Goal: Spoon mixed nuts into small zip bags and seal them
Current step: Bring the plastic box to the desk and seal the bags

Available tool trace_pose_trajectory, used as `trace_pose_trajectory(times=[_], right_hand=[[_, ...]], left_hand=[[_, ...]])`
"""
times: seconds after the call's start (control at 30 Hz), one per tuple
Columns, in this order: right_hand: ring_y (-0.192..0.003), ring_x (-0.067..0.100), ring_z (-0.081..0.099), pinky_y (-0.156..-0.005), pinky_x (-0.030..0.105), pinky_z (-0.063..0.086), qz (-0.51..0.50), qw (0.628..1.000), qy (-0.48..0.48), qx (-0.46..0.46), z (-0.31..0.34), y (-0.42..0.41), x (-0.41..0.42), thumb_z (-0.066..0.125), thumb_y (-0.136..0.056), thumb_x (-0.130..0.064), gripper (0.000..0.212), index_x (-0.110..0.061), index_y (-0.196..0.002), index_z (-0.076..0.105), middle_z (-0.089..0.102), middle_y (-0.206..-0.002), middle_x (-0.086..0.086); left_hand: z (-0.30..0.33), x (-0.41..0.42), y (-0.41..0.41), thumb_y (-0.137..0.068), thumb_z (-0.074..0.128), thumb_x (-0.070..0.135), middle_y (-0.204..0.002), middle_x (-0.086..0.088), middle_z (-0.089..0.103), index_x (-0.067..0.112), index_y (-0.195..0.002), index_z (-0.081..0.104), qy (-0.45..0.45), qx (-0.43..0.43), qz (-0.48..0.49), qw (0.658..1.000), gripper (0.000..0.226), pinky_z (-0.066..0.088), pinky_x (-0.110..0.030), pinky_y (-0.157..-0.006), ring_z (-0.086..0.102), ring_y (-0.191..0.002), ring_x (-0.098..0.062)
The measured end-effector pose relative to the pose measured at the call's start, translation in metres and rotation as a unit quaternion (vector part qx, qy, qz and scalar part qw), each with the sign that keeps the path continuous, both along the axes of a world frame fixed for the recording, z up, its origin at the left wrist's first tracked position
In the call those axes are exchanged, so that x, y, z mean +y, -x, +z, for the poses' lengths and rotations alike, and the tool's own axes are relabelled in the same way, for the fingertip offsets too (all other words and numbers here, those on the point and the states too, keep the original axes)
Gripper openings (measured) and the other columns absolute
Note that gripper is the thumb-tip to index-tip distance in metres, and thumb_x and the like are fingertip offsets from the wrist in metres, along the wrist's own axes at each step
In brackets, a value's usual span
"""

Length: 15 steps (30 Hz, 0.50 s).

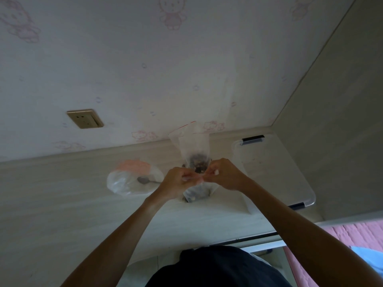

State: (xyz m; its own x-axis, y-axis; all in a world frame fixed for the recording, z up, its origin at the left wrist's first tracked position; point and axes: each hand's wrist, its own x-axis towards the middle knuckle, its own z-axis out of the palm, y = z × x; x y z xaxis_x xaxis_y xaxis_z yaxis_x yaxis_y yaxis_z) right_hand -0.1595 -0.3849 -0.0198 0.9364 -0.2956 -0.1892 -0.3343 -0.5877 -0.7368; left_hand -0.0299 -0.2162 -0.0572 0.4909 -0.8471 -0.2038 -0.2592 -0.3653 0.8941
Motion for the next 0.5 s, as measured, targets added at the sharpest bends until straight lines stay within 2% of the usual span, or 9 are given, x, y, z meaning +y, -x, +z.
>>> trace_pose_trajectory(times=[0.07, 0.13, 0.2, 0.27, 0.33, 0.37, 0.4, 0.5], right_hand=[[-0.079, 0.045, 0.067, -0.065, 0.022, 0.043, 0.002, 1.0, 0.001, -0.007, -0.001, -0.001, 0.0, 0.079, -0.089, -0.016, 0.021, 0.004, -0.086, 0.079, 0.071, -0.08, 0.028], [-0.08, 0.044, 0.068, -0.066, 0.025, 0.044, 0.011, 1.0, 0.002, -0.005, 0.0, 0.002, -0.003, 0.077, -0.091, -0.017, 0.02, 0.003, -0.09, 0.08, 0.072, -0.083, 0.027], [-0.079, 0.042, 0.068, -0.067, 0.029, 0.047, 0.013, 1.0, 0.003, 0.002, 0.0, 0.007, -0.007, 0.076, -0.092, -0.019, 0.021, 0.001, -0.093, 0.08, 0.073, -0.086, 0.026], [-0.075, 0.03, 0.068, -0.069, 0.032, 0.048, -0.007, 1.0, 0.001, 0.004, 0.0, 0.011, -0.011, 0.076, -0.091, -0.02, 0.018, -0.002, -0.093, 0.079, 0.074, -0.089, 0.021], [-0.07, 0.011, 0.063, -0.069, 0.019, 0.045, -0.022, 1.0, 0.0, 0.001, 0.0, 0.016, -0.014, 0.078, -0.09, -0.02, 0.015, -0.006, -0.093, 0.08, 0.074, -0.09, 0.012], [-0.071, 0.006, 0.061, -0.068, 0.013, 0.045, -0.026, 1.0, 0.001, 0.002, 0.001, 0.017, -0.015, 0.079, -0.089, -0.021, 0.014, -0.007, -0.092, 0.08, 0.074, -0.09, 0.009], [-0.072, 0.008, 0.063, -0.069, 0.011, 0.046, -0.029, 1.0, 0.0, 0.004, 0.0, 0.02, -0.016, 0.079, -0.089, -0.021, 0.015, -0.007, -0.092, 0.08, 0.074, -0.09, 0.007], [-0.08, 0.016, 0.068, -0.076, 0.016, 0.05, -0.045, 0.999, -0.02, 0.009, 0.001, 0.027, -0.022, 0.08, -0.089, -0.024, 0.018, -0.007, -0.094, 0.08, 0.075, -0.093, 0.007]], left_hand=[[0.0, 0.0, 0.001, -0.087, 0.081, 0.04, -0.077, 0.008, 0.078, 0.037, -0.085, 0.081, 0.009, -0.015, -0.002, 1.0, 0.004, 0.049, -0.026, -0.072, 0.074, -0.078, -0.012], [0.001, 0.002, 0.0, -0.086, 0.082, 0.039, -0.078, 0.011, 0.078, 0.04, -0.084, 0.081, 0.025, -0.002, 0.01, 1.0, 0.003, 0.047, -0.019, -0.072, 0.074, -0.078, -0.006], [0.0, 0.004, -0.001, -0.083, 0.084, 0.038, -0.082, 0.003, 0.08, 0.043, -0.081, 0.081, 0.032, 0.009, 0.027, 0.999, 0.006, 0.05, -0.028, -0.076, 0.076, -0.084, -0.02], [0.0, 0.004, -0.004, -0.079, 0.085, 0.044, -0.082, 0.001, 0.08, 0.049, -0.077, 0.08, 0.036, 0.011, 0.031, 0.999, 0.007, 0.052, -0.035, -0.077, 0.076, -0.085, -0.027], [-0.001, 0.005, -0.005, -0.074, 0.082, 0.058, -0.081, 0.006, 0.08, 0.055, -0.076, 0.078, 0.038, 0.014, 0.025, 0.999, 0.005, 0.052, -0.031, -0.076, 0.076, -0.083, -0.022], [-0.001, 0.006, -0.005, -0.071, 0.08, 0.066, -0.081, 0.009, 0.08, 0.055, -0.077, 0.078, 0.041, 0.016, 0.021, 0.999, 0.012, 0.051, -0.025, -0.075, 0.076, -0.082, -0.018], [-0.001, 0.008, -0.007, -0.069, 0.078, 0.072, -0.082, 0.012, 0.08, 0.054, -0.078, 0.079, 0.04, 0.024, 0.021, 0.999, 0.02, 0.05, -0.021, -0.073, 0.076, -0.082, -0.015], [-0.003, 0.015, -0.012, -0.062, 0.079, 0.077, -0.087, 0.012, 0.08, 0.046, -0.082, 0.082, 0.022, 0.067, 0.034, 0.997, 0.037, 0.052, -0.015, -0.076, 0.075, -0.086, -0.004]])
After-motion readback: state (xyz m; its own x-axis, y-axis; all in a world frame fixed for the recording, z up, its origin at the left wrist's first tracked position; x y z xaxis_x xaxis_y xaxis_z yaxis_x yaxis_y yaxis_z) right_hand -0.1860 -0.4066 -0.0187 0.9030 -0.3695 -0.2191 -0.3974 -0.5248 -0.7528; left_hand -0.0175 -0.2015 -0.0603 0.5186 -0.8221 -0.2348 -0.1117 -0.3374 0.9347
